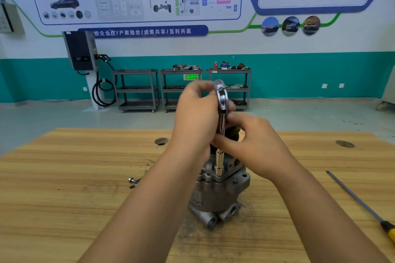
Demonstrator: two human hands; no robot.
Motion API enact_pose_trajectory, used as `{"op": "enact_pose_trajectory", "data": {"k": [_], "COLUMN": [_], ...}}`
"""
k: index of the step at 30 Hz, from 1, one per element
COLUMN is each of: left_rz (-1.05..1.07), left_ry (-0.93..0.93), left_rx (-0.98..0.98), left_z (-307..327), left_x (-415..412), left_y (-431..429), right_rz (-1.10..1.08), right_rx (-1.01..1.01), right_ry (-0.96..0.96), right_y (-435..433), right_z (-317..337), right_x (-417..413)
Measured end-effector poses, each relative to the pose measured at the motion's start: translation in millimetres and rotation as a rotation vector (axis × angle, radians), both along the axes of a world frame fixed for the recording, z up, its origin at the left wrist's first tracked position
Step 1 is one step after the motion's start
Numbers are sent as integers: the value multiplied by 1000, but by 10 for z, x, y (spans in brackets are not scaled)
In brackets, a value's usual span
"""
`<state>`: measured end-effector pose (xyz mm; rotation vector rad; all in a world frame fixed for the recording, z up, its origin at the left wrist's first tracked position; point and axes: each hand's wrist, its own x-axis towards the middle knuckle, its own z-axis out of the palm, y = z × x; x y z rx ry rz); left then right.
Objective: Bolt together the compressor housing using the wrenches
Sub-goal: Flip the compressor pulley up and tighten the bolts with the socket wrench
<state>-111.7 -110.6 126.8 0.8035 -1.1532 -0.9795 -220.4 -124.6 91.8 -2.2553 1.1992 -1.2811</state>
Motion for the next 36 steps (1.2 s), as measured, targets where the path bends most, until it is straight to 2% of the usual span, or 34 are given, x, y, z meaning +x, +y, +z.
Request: {"op": "enact_pose_trajectory", "data": {"k": [3,7,11,15,22,27,33,36], "left_rz": [-23,145,273,262,-17,13,66,164], "left_ry": [-36,7,-215,-271,-175,-332,-345,-383], "left_rx": [30,-137,-368,-361,-205,-254,-357,-403], "left_z": [4,-72,-176,-145,-76,-94,-41,-70], "left_x": [-44,-97,-105,-96,-61,-116,-95,-83], "left_y": [-45,-51,-3,-16,-30,30,17,-4], "right_rz": [22,-22,23,31,79,119,127,143], "right_rx": [13,-21,-11,-3,54,48,23,24], "right_ry": [-32,-16,-28,-33,-73,-76,-97,-97], "right_y": [-5,-27,-43,-51,-54,-59,-80,-81], "right_z": [-17,-15,-30,-23,-10,-6,-29,-22], "right_x": [-9,-1,-12,0,-43,-55,-47,-46]}}
